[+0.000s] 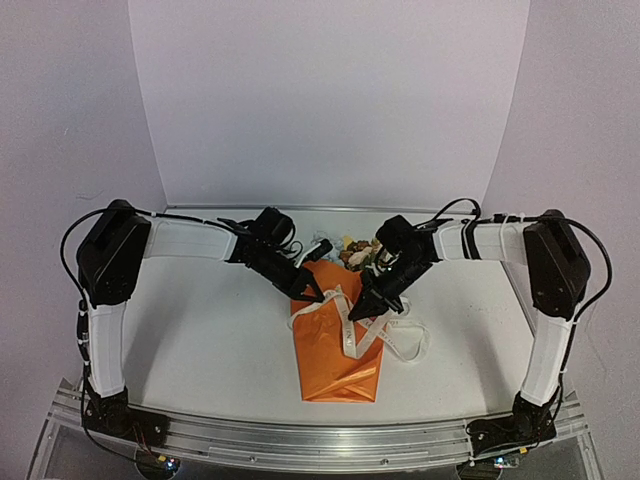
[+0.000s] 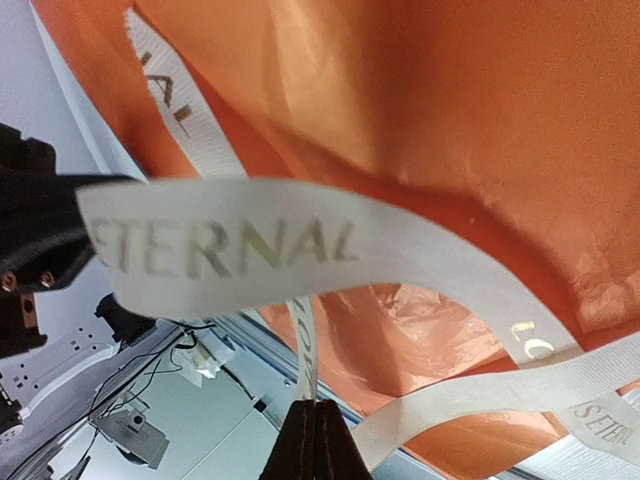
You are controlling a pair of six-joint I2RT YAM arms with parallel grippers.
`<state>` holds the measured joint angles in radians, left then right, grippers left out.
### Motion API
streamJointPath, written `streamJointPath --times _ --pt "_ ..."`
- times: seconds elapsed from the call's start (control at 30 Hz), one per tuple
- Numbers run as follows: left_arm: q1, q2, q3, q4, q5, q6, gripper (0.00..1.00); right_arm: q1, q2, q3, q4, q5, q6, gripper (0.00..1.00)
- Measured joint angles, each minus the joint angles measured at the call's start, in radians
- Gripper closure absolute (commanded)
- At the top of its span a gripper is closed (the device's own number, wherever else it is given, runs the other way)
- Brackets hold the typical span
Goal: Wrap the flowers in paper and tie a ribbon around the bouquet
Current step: Cross the ribbon over the folded bouquet.
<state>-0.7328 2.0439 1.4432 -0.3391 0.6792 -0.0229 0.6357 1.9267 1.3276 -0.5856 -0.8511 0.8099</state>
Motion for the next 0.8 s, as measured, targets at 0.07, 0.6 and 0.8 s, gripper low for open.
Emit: streamJointPath --times 0.07,0.6,0.8 --pt "-0.008 -0.004 -0.009 -0.009 0.000 0.000 1.00 0.000 0.023 0.054 -0.058 0.029 -0.026 1.00" --pt "-0.028 -0.019 -0.059 -0.056 -0.031 -0.007 0.98 0.038 0.099 0.256 -0.298 0.188 -0.159 0.81" --pt "-0.032 -0.021 -0.069 -0.057 -0.053 -0.012 0.98 0.039 0.075 0.229 -0.312 0.216 -0.193 0.55"
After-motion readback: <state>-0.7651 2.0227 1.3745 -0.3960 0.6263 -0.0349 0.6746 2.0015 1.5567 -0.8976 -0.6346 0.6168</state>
